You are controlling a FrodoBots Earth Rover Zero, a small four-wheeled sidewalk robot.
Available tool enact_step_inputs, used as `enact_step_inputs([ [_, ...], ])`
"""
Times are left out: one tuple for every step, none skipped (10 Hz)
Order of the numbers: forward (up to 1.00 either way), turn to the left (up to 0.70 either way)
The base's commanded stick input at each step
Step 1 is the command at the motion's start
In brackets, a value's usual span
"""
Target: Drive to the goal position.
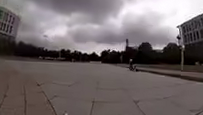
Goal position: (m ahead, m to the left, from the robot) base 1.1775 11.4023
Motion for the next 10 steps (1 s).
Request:
enact_step_inputs([
  [0.0, 0.5],
  [0.0, 0.5],
  [0.0, 0.5],
  [0.0, 0.5],
  [0.0, 0.5],
  [0.0, 0.5],
  [0.0, 0.5],
  [0.0, 0.5],
  [0.0, 0.5],
  [0.0, 0.5],
])
